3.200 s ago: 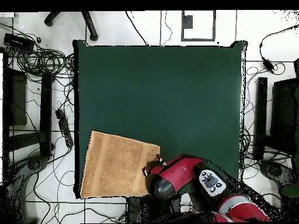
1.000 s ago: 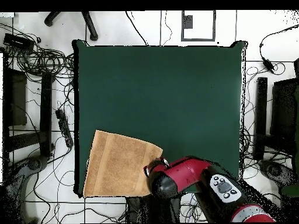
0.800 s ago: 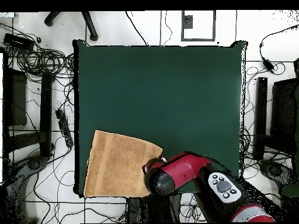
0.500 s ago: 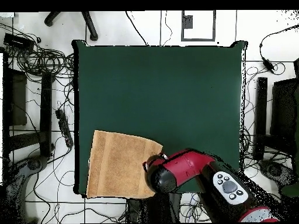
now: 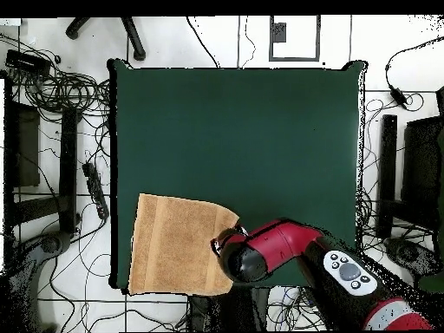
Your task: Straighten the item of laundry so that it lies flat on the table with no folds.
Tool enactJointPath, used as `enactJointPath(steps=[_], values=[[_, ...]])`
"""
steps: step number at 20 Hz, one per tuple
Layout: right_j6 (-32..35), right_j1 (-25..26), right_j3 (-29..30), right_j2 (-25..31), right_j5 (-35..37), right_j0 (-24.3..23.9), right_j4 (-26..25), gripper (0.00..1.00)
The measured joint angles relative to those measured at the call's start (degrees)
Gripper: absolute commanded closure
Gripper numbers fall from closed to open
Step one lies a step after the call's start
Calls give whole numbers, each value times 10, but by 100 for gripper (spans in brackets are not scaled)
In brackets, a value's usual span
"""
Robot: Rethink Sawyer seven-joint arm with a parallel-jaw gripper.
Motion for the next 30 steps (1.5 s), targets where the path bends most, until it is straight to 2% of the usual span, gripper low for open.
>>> enactJointPath(steps=[6,13,19,30], values=[[-10,33,-9,32,18,-26,-5,100],[-16,57,-24,61,69,-28,-5,100],[-16,60,-38,85,125,-26,-5,100],[-16,57,-51,105,166,-25,-7,100]])
